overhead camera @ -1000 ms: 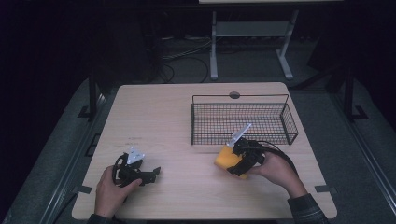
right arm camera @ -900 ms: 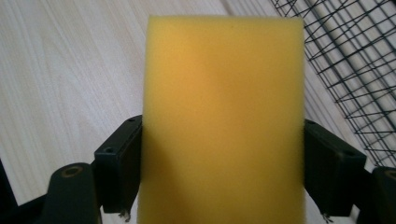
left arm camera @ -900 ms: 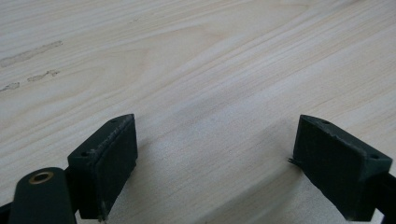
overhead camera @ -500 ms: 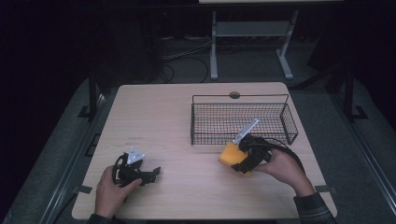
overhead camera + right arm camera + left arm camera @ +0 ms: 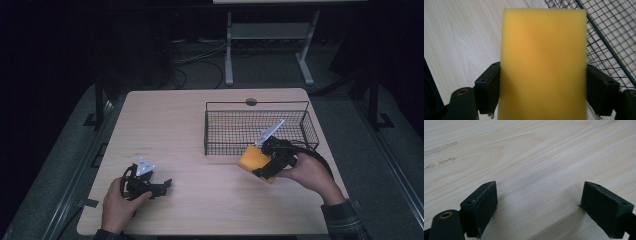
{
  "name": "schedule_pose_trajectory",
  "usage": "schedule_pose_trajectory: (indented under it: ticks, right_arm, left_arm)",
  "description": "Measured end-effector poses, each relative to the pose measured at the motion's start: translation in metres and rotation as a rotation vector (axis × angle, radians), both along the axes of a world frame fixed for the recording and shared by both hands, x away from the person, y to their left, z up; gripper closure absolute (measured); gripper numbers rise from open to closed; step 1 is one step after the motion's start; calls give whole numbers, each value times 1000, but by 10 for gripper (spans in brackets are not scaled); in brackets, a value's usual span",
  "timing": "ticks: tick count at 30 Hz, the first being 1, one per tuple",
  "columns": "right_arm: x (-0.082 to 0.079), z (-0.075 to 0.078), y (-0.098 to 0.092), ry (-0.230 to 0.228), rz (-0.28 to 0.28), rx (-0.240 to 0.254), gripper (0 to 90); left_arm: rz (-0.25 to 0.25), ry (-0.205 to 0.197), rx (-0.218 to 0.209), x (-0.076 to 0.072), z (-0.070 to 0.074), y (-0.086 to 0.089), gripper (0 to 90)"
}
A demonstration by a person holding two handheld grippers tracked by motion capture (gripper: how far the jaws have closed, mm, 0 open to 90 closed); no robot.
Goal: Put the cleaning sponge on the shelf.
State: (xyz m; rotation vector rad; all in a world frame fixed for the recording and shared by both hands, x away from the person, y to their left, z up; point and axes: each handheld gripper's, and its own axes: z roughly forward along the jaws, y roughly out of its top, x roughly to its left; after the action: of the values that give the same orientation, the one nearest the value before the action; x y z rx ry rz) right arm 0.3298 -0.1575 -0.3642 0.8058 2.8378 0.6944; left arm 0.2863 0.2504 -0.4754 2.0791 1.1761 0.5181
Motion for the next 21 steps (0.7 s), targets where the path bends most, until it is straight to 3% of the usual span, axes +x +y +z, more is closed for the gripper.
schedule_pose_trajectory:
  ticks: [21]
  right_arm:
    - [23,22,-22,-26,-62,-8,238]
  left_arm:
    - [0,0,0,0,0,0,128]
